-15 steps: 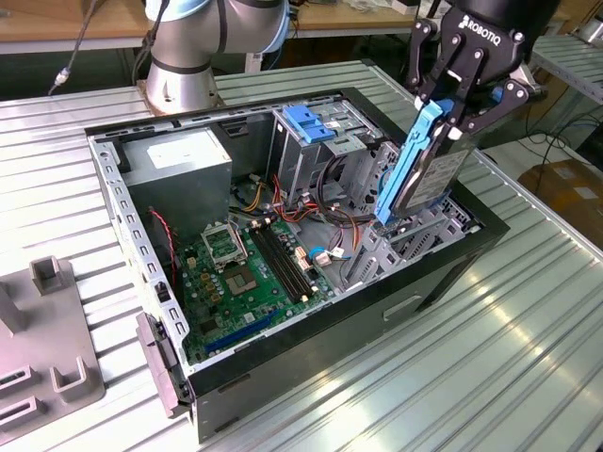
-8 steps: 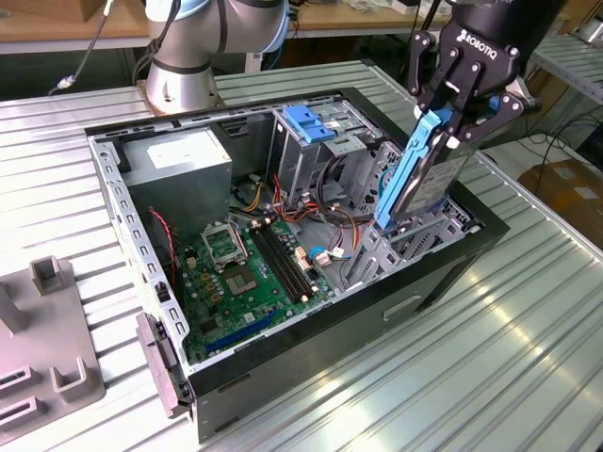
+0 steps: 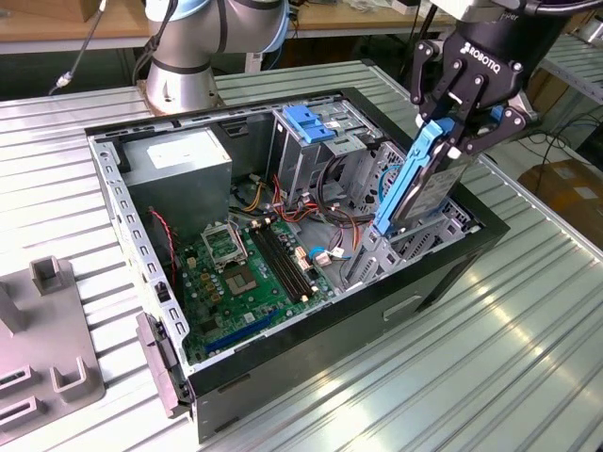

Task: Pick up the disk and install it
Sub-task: 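Insert the disk into the insertion slot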

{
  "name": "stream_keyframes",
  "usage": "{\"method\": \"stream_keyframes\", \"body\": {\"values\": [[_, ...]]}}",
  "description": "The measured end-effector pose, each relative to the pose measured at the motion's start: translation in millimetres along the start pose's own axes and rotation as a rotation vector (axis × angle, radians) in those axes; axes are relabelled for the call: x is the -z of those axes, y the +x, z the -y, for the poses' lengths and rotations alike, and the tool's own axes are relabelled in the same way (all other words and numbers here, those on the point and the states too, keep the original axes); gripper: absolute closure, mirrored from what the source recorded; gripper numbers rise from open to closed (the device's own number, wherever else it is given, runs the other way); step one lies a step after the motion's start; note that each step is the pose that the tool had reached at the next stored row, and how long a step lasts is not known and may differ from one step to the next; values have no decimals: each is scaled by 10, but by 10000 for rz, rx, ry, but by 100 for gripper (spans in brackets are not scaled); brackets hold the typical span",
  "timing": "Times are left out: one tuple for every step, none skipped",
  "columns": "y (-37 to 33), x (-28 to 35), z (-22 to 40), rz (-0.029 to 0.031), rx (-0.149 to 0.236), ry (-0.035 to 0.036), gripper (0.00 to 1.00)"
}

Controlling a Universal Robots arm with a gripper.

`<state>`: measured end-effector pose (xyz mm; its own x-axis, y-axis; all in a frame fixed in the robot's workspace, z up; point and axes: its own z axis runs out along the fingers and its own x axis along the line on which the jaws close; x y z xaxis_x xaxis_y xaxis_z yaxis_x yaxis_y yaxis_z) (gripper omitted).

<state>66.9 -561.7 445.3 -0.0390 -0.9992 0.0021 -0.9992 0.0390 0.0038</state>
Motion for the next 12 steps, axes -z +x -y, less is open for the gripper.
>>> {"method": "stream_keyframes", "body": {"values": [[0, -13, 0, -1, 0, -7, 63], [0, -21, 1, -1, 0, -12, 63], [0, -31, 1, -3, 1, -19, 63], [0, -47, 3, -1, 1, -30, 63], [0, -58, 4, -1, 1, -39, 63], [0, -72, 6, 0, 1, -48, 63], [0, -89, 7, -4, 0, -58, 63], [0, -103, 8, -6, 0, -71, 63], [0, -115, 10, -3, 1, -80, 63], [0, -132, 12, -2, 1, -88, 63], [0, -149, 15, -1, 1, -95, 63], [0, -173, 22, -4, 1, -108, 63]]}}
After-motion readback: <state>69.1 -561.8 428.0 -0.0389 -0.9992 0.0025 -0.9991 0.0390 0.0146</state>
